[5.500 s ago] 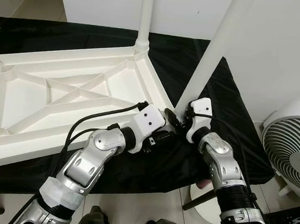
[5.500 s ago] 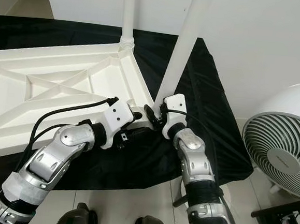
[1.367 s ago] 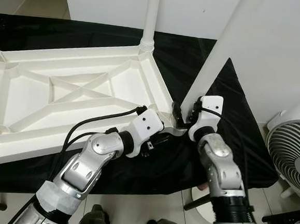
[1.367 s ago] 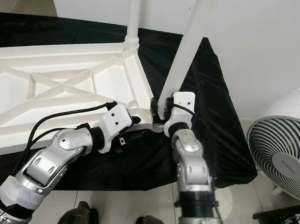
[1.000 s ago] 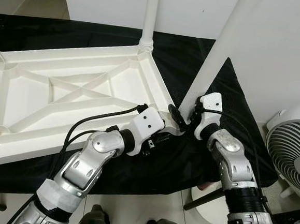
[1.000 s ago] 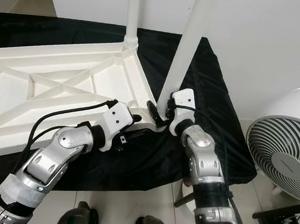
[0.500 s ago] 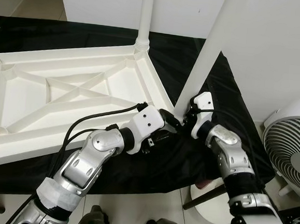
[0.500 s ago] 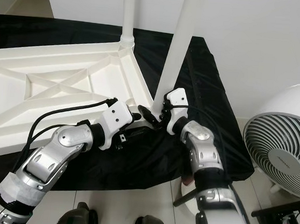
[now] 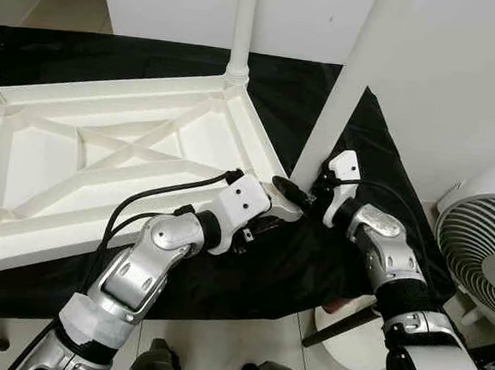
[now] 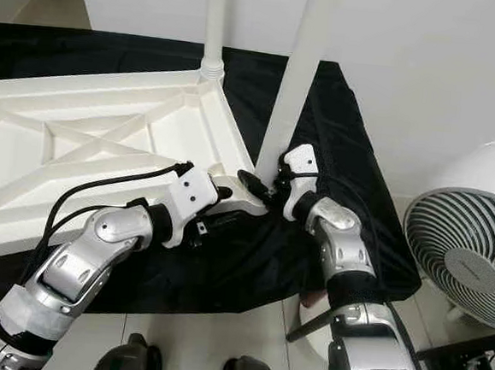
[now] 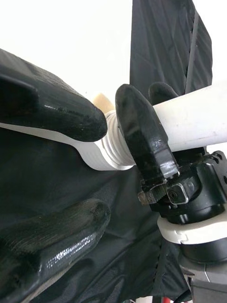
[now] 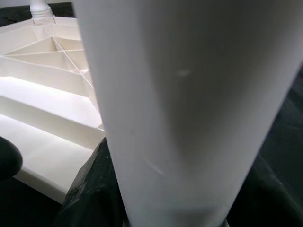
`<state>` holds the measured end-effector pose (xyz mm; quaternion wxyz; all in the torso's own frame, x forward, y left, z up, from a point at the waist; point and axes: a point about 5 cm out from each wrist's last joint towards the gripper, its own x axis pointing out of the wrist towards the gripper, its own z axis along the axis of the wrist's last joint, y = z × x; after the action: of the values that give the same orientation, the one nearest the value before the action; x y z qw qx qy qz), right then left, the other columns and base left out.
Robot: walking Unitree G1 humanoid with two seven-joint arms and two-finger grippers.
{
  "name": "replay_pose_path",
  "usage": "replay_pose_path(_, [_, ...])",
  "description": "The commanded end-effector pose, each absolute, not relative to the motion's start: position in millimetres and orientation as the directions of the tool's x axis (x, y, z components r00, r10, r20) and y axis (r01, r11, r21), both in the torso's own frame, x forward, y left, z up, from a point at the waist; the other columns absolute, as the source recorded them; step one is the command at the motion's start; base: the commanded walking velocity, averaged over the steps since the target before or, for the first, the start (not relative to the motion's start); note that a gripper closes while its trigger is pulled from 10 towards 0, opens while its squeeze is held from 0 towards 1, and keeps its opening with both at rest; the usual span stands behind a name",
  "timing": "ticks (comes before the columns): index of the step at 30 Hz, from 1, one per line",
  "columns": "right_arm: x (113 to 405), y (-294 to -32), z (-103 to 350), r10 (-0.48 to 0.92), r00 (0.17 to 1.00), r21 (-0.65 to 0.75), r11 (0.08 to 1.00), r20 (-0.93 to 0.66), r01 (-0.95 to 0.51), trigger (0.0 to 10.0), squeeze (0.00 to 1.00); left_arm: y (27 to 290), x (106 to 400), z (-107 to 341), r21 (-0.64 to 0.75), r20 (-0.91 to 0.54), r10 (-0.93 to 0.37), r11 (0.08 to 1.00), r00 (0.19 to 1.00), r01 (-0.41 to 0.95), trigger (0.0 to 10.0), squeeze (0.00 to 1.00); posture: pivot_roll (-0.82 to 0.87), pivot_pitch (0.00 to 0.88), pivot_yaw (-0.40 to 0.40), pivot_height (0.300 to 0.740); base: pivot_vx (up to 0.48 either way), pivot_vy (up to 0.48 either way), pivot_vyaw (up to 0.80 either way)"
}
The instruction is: Building children table
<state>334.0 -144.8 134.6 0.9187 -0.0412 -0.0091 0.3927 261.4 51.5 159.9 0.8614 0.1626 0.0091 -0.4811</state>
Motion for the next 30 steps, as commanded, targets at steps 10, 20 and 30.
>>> replay_pose_path(10, [327, -142, 128, 0.505, 0.862, -0.041, 0.862, -0.039, -0.506, 10.0, 0.00, 48, 257, 157, 0.260, -0.186, -0.844, 0.451, 0.503, 0.854, 10.0, 0.00, -0.01, 0.013, -0.048, 0.740, 0.000, 0.000, 0.00])
replay_pose_path(20, [307, -137, 121, 0.049, 0.998, -0.009, 0.999, -0.048, -0.049, 10.0, 0.00, 48, 256, 155, 0.259, -0.193, -0.846, 0.444, 0.496, 0.858, 10.0, 0.00, -0.01, 0.006, -0.047, 0.740, 0.000, 0.000, 0.00])
replay_pose_path(30, [303, -132, 126, -0.025, 0.999, 0.031, 0.999, -0.040, 0.026, 10.0, 0.16, 47, 255, 155, 0.259, -0.195, -0.851, 0.435, 0.488, 0.862, 10.0, 0.00, -0.01, 0.002, -0.041, 0.740, 0.000, 0.000, 0.00])
